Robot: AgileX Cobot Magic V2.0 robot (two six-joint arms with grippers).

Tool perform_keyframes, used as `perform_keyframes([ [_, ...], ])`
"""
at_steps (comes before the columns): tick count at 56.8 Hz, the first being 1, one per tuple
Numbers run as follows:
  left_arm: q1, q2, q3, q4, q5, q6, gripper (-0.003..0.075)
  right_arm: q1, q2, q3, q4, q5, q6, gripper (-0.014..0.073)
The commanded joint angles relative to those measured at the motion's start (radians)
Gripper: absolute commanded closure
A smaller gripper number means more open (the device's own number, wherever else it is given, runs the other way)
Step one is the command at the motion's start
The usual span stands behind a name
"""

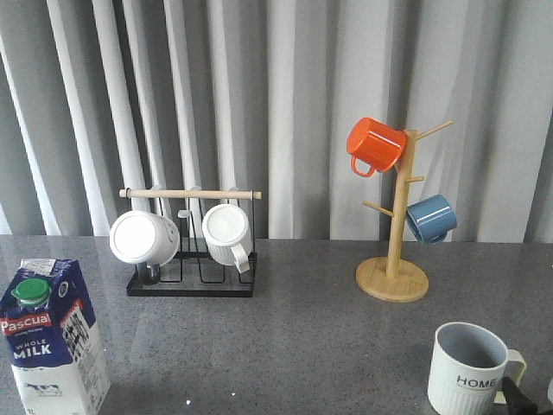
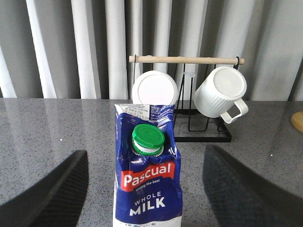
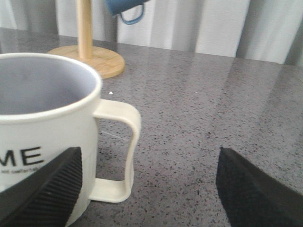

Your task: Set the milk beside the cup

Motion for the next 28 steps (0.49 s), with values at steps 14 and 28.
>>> perform_keyframes([
  [14, -0.006, -0.001, -0.034, -0.007, -0.07, -0.008, 0.0235, -0.008, -0.008, -0.049, 0.03, -0.062, -0.006, 0.0034],
  [28, -0.006, -0.001, -0.034, -0.007, -0.07, -0.008, 0.0235, -0.016, 0.038, -0.084, 0.03, -0.057, -0.005, 0.0034],
])
